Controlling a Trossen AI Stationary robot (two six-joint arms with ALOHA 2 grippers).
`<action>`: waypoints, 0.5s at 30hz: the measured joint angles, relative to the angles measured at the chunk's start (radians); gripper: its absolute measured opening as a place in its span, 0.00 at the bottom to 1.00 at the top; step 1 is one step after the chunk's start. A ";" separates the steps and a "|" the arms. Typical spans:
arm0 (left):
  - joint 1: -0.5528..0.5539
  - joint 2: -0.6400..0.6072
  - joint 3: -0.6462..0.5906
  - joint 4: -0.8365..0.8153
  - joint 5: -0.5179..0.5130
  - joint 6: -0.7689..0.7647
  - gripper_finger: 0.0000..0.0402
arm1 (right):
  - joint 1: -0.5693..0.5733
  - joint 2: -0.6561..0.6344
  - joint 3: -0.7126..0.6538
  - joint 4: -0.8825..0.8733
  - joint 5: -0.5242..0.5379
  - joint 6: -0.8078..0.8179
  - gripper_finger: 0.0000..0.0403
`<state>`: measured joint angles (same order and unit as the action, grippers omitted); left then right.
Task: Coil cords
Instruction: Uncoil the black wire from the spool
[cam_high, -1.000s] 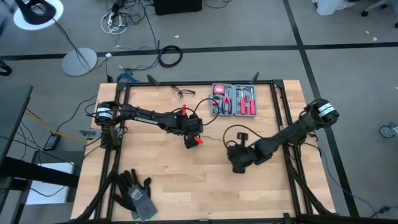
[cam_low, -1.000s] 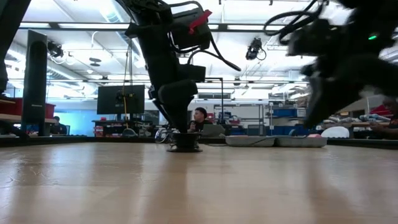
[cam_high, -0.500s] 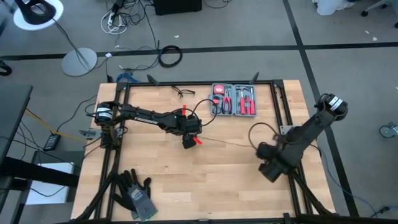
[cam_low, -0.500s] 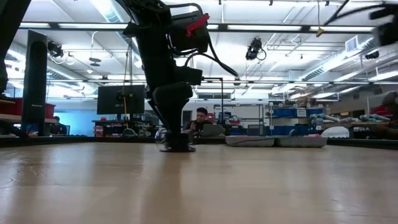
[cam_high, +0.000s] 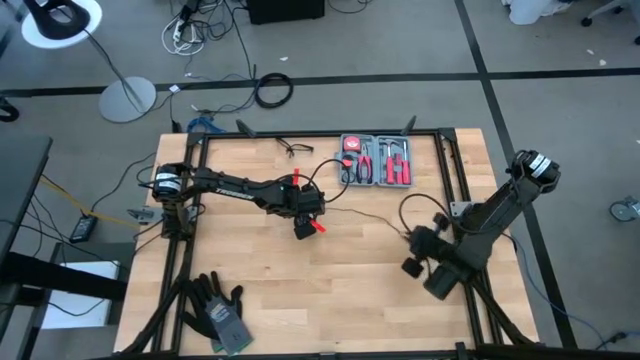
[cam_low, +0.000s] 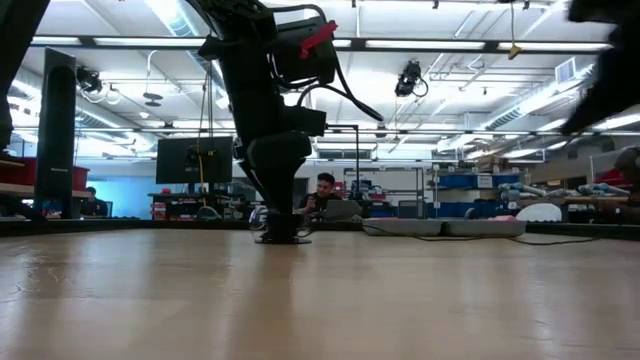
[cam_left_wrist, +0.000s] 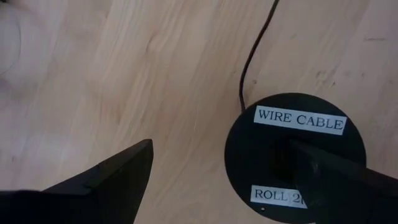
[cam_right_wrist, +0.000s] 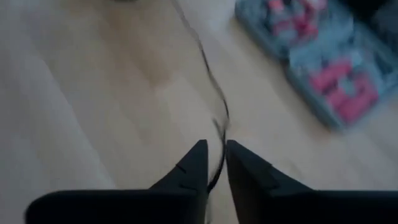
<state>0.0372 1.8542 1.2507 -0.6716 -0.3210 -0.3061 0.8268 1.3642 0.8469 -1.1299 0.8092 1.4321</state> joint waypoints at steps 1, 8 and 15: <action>0.000 0.000 0.000 0.001 0.000 0.000 0.91 | -0.026 0.005 -0.004 0.039 0.039 -0.038 0.16; 0.000 0.000 0.000 0.031 0.005 0.019 0.91 | -0.292 0.061 -0.100 0.479 0.091 -0.490 0.33; -0.006 0.000 0.000 0.036 0.016 0.022 0.91 | -0.607 0.090 -0.241 1.192 -0.147 -1.146 0.40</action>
<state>0.0312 1.8542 1.2507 -0.6359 -0.3046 -0.2842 0.2201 1.4544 0.6055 0.0624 0.6617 0.2864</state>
